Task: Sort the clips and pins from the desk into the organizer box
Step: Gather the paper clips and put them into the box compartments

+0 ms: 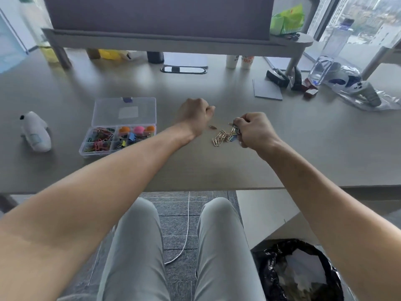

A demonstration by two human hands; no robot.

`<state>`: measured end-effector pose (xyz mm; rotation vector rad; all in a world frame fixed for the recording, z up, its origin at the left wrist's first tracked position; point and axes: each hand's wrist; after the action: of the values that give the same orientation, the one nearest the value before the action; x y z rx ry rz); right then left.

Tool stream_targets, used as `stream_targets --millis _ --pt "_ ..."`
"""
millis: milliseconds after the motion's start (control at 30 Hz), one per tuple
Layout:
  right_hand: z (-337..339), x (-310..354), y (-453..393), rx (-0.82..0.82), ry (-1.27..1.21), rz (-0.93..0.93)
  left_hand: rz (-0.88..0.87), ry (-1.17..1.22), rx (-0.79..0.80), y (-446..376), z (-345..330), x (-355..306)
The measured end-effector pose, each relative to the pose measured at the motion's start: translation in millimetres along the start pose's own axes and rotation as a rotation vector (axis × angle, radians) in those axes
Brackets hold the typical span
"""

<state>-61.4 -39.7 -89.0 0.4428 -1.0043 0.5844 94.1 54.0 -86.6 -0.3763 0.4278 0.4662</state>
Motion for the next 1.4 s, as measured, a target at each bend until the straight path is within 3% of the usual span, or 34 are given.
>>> stream_targets --millis 400,633,900,1100,1400 --pt "-133 80 15 0.281 -0.021 0.161 0.264 -0.106 -0.161 84 118 126" --pt "-181 108 23 0.354 0.023 0.233 0.323 -0.226 -0.139 123 147 167" --pt "-182 116 29 0.334 0.072 0.236 0.165 -0.365 -0.013 133 125 173" --pt "-178 115 29 0.307 0.091 0.249 0.027 -0.530 -0.104 141 120 169" --pt "-183 123 34 0.324 0.126 0.243 0.061 -0.481 -0.144 142 123 177"
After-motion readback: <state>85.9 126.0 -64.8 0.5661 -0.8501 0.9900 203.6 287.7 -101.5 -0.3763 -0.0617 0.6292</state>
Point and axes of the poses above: each hand's wrist, its own y-axis away from the middle knuckle, its own z-axis out of the back of the hand, x = y × z, and after that the axes turned 6 degrees about x, right-handed
